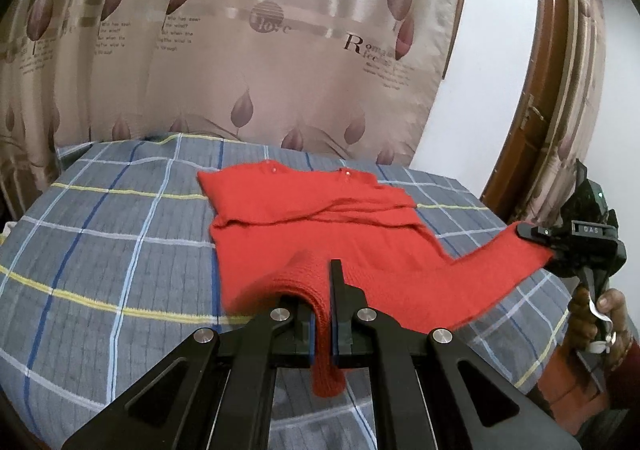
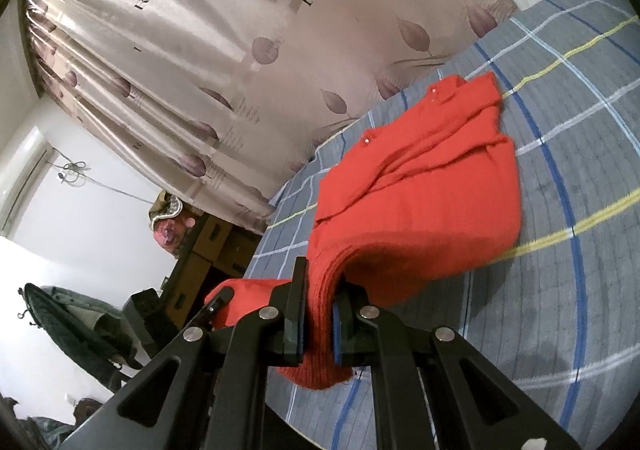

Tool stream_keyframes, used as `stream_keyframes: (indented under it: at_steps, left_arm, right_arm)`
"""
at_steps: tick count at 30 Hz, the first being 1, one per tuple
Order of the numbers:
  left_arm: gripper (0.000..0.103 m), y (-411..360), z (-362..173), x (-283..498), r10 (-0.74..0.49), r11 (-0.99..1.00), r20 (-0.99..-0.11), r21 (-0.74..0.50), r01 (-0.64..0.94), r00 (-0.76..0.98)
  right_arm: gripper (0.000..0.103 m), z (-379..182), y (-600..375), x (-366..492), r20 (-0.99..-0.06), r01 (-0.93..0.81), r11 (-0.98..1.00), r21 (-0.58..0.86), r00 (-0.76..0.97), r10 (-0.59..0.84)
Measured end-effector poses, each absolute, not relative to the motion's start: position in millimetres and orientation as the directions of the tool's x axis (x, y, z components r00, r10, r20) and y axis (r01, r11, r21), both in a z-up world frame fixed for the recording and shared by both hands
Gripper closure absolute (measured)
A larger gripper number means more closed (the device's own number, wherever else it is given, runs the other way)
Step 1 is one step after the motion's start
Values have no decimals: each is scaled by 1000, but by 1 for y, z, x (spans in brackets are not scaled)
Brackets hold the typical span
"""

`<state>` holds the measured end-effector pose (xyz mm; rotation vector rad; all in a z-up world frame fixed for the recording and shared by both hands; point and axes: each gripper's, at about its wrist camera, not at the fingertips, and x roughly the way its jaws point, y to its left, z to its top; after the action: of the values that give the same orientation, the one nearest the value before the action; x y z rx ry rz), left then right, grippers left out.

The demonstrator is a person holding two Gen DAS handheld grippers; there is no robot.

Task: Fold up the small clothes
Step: 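Lift the hem with both grippers and fold it toward the collar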

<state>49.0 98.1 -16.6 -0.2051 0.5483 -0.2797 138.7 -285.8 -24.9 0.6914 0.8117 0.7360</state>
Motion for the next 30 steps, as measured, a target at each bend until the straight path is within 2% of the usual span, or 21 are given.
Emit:
stream_keyframes:
  at_steps: [17,30]
  left_arm:
    - [98,101,-9,143,-311,935,-518,-319,158,797]
    - [98,114,-35,233,-275,927,-581,-373,51,766]
  right_arm:
    - [95,-20,-291,228,-400,-272,570,776,488,776]
    - [95,-53,-290,315,-438,-193,569,799,462,771]
